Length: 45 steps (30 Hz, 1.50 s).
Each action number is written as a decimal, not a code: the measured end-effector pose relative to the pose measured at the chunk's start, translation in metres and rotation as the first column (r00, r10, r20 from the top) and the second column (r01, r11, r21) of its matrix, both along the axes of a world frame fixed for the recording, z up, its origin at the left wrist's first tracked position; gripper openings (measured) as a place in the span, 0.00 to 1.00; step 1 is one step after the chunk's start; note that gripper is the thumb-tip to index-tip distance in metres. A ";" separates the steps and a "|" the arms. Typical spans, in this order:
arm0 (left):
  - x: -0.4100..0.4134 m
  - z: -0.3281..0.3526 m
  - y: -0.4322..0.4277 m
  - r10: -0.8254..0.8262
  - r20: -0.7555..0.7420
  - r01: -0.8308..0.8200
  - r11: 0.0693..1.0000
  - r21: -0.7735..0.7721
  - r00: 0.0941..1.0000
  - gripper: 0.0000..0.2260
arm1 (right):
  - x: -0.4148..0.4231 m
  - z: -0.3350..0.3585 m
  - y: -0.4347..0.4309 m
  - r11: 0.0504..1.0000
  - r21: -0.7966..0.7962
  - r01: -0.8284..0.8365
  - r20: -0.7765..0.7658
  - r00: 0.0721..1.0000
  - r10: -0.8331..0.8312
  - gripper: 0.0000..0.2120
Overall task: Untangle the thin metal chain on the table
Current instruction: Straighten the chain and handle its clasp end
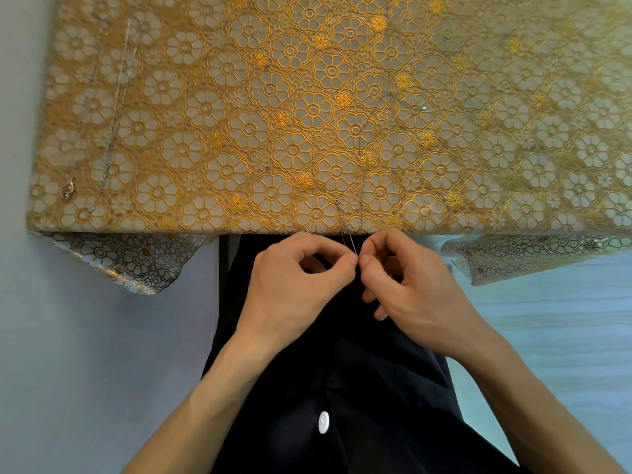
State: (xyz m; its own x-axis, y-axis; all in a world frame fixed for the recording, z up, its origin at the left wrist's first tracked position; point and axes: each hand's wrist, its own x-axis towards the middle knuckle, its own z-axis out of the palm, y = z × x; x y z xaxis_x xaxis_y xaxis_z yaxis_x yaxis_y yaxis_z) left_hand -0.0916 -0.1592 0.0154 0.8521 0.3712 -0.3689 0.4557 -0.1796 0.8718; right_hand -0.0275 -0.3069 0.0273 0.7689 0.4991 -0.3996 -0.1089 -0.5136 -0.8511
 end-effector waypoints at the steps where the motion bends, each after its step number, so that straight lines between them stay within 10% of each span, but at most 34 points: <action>1: 0.001 0.000 0.000 0.002 0.002 -0.002 1.000 -0.006 1.000 0.05 | 0.000 0.000 0.000 1.000 -0.009 -0.018 0.024 1.000 0.018 0.05; 13: 0.003 0.002 -0.003 0.021 0.006 -0.020 0.994 -0.103 1.000 0.02 | 0.011 0.000 -0.002 0.989 0.122 0.088 -0.346 0.938 -0.041 0.08; 35: 0.073 0.035 -0.002 0.400 0.109 -0.337 0.868 -0.365 0.910 0.05 | 0.061 0.042 0.035 0.926 0.326 0.190 -0.190 0.973 -0.133 0.08; 45: 0.091 0.033 0.019 0.330 0.234 -0.259 0.921 -0.290 0.914 0.05 | 0.073 0.042 0.043 0.896 0.323 0.305 -0.101 0.952 -0.287 0.03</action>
